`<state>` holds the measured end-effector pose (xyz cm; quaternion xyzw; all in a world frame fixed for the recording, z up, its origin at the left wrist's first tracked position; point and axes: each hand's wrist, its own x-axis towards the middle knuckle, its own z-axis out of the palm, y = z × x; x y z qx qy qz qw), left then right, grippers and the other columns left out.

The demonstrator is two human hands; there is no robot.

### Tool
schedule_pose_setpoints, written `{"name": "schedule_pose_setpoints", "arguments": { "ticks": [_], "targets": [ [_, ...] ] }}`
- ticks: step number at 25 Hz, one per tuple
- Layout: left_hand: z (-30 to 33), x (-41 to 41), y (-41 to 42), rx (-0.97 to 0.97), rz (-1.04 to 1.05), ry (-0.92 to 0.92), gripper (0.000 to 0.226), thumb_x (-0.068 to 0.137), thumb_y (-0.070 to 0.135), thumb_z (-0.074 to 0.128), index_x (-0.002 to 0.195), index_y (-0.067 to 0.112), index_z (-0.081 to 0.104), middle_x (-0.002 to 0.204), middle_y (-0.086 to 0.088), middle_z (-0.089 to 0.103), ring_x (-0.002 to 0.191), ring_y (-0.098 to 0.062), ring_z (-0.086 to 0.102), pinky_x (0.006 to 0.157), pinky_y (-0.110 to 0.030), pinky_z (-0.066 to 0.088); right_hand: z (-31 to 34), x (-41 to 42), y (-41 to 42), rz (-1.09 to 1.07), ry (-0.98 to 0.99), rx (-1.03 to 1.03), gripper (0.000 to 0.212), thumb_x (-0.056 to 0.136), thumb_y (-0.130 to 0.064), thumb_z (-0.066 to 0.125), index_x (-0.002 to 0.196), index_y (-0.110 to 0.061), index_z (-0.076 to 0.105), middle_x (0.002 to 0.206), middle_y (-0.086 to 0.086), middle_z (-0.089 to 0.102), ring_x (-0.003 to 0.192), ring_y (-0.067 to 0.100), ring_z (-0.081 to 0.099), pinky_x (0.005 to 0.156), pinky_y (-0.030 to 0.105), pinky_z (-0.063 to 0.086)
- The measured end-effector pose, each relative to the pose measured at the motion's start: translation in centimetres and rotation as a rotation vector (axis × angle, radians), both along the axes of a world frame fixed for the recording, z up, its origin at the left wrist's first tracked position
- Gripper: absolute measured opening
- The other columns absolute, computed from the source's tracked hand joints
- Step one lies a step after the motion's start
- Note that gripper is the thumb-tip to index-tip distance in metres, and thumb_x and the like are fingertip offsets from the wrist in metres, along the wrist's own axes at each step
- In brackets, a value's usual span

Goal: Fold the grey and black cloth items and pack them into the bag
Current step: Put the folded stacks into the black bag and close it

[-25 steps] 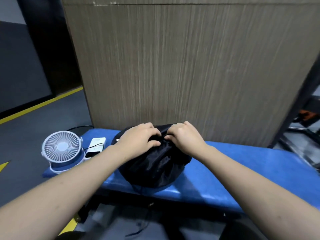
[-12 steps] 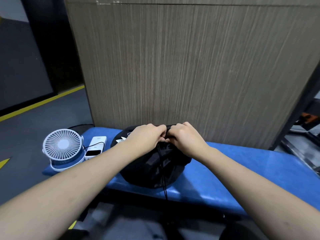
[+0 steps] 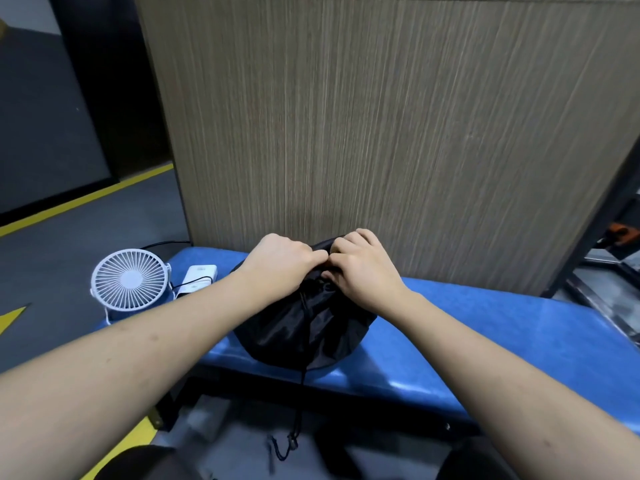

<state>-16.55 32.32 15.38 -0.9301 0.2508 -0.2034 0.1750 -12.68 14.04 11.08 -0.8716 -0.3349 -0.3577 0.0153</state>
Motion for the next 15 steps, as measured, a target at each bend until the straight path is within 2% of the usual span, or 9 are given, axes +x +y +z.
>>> {"name": "schedule_pose_setpoints", "arguments": {
  "ticks": [2,4,6,8,9,10,12,13,15],
  "targets": [
    [-0.5,0.2,0.4,-0.111,0.025,0.024,0.007,0.096,0.023,0.045,0.1,0.028,0.046,0.096,0.005,0.065,0.089,-0.023,0.066,0.058,-0.032,0.03,-0.3,-0.2,-0.2,0.026,0.019,0.058,0.023,0.086,-0.04,0.063,0.088,-0.019,0.073,0.093,-0.002,0.061,0.094,0.023,0.057,0.099,0.04,0.04],
    [-1.2,0.4,1.1,-0.297,0.036,0.066,0.002,0.098,0.029,0.047,0.097,0.028,0.047,0.099,0.006,0.064,0.094,-0.021,0.063,0.061,-0.032,0.035,-1.2,-0.7,-0.9,0.056,0.16,0.158,0.039,0.085,-0.047,0.065,0.113,-0.021,0.068,0.122,0.0,0.059,0.117,0.023,0.053,0.106,0.04,0.036],
    [-2.4,0.5,1.9,-0.494,0.016,0.131,0.007,0.097,0.033,0.051,0.095,0.027,0.053,0.102,0.009,0.055,0.099,-0.017,0.055,0.068,-0.032,0.039,-2.8,-1.5,-2.3,0.057,0.35,0.281,0.081,0.074,-0.058,0.074,0.142,-0.021,0.048,0.151,0.001,0.039,0.141,0.019,0.034,0.118,0.036,0.025],
    [-3.7,0.6,2.6,-0.675,-0.015,0.21,0.01,0.095,0.037,0.055,0.091,0.028,0.054,0.105,0.015,0.045,0.102,-0.01,0.046,0.08,-0.034,0.044,-4.5,-2.1,-3.8,0.033,0.502,0.437,0.119,0.06,-0.062,0.082,0.155,-0.02,0.025,0.162,0.001,0.018,0.15,0.014,0.015,0.122,0.03,0.014],
    [-4.4,0.6,2.8,-0.757,-0.026,0.267,0.012,0.093,0.042,0.056,0.092,0.03,0.053,0.108,0.017,0.043,0.105,-0.007,0.044,0.088,-0.037,0.046,-5.1,-2.2,-4.6,0.011,0.585,0.506,0.129,0.056,-0.059,0.087,0.157,-0.019,0.017,0.163,0.001,0.012,0.151,0.012,0.009,0.123,0.031,0.012],
    [-5.0,0.4,3.1,-0.841,-0.033,0.347,0.022,0.088,0.051,0.058,0.098,0.033,0.052,0.115,0.018,0.042,0.111,-0.006,0.043,0.096,-0.038,0.044,-5.6,-2.2,-5.2,-0.009,0.673,0.541,0.135,0.054,-0.052,0.091,0.157,-0.019,0.01,0.164,0.001,0.009,0.151,0.011,0.006,0.124,0.035,0.013],
    [-5.9,-0.2,3.3,-0.926,-0.036,0.561,0.073,0.07,0.07,0.066,0.13,0.035,0.042,0.139,0.013,0.034,0.132,-0.008,0.036,0.113,-0.039,0.033,-6.0,-2.0,-5.8,-0.034,0.789,0.512,0.14,0.054,-0.041,0.095,0.158,-0.02,0.002,0.164,0.0,0.007,0.151,0.01,0.004,0.124,0.04,0.015],
    [-6.5,-0.6,3.4,-0.911,-0.024,0.651,0.105,0.06,0.075,0.072,0.146,0.035,0.027,0.152,0.009,0.025,0.141,-0.009,0.027,0.119,-0.039,0.026,-6.2,-1.7,-5.9,-0.041,0.82,0.494,0.141,0.055,-0.038,0.095,0.157,-0.022,0.0,0.164,-0.002,0.007,0.151,0.01,0.005,0.124,0.041,0.016],
    [-7.7,-1.3,3.6,-0.763,0.03,0.726,0.145,0.044,0.079,0.077,0.155,0.039,-0.008,0.163,0.008,0.005,0.15,-0.011,0.01,0.123,-0.039,0.016,-6.2,-1.0,-5.7,-0.041,0.856,0.493,0.141,0.056,-0.037,0.095,0.157,-0.029,-0.003,0.165,-0.005,0.005,0.151,0.009,0.005,0.124,0.039,0.016]
  ]
}}
